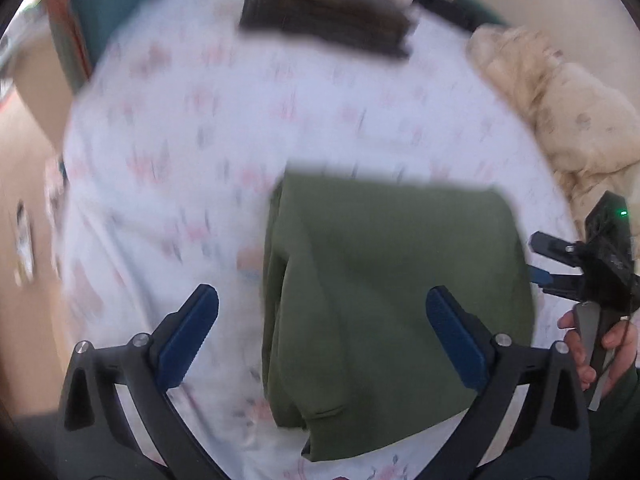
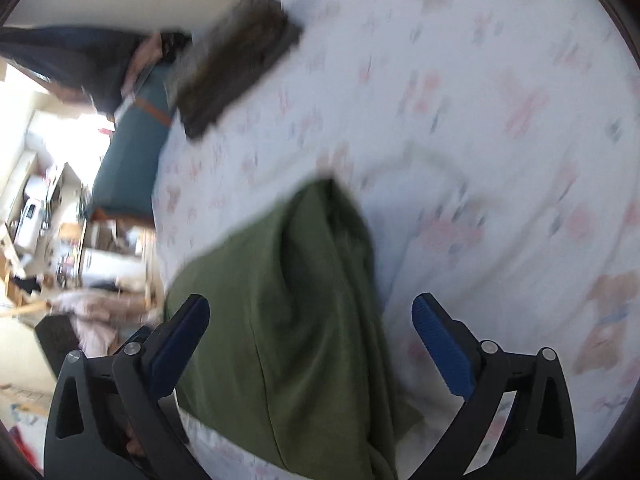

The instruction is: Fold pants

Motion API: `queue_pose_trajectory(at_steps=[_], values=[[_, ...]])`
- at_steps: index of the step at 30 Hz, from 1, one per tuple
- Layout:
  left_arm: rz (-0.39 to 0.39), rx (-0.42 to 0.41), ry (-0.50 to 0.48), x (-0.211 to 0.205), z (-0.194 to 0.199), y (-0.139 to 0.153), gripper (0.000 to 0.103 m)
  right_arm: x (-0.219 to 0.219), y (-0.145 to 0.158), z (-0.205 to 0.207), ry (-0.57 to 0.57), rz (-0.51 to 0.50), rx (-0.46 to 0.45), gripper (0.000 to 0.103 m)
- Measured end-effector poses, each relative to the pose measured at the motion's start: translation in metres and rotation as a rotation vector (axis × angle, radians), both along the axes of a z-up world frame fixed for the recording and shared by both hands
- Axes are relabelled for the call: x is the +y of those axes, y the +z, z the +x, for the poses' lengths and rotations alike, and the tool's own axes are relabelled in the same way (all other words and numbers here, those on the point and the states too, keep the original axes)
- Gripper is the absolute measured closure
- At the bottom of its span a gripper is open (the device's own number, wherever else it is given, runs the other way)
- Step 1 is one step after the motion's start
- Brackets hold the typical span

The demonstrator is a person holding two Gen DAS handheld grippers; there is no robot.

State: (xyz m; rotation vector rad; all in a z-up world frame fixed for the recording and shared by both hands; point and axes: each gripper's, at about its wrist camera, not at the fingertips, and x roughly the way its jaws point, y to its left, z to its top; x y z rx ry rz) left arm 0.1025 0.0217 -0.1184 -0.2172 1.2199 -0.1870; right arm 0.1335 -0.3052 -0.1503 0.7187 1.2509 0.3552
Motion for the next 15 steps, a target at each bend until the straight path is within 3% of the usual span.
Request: queue_pose_trajectory(at_steps=[3,5,8,10,13,15], values=[[0.002,0.092,-0.058,-0.013,0.003,-0.035,0.001,0.016,-0.026,-0.005,0.043,0.029,0.103,0.0],[-0.005,0.1,-0.075,-0.015,0.008,-0.045,0.0,0.029,-0.046,-0.007,0.096,0.003,0.172,0.0],[-0.089,0.14,-0.074,-0.009,0.016,-0.059,0.005,0.037,-0.051,-0.009,0.116,-0.033,0.147,0.0],[-0.147,0.164,-0.07,-0.008,0.018,-0.062,0.018,0.041,-0.049,-0.01,0.134,-0.012,0.124,0.001],[-0.142,0.171,-0.122,-0.018,0.018,-0.059,0.039,0.051,-0.047,-0.009,0.19,-0.017,0.099,0.022],[-0.126,0.19,-0.125,-0.022,0.018,-0.053,0.071,0.06,-0.045,-0.009,0.226,-0.002,0.097,0.052]])
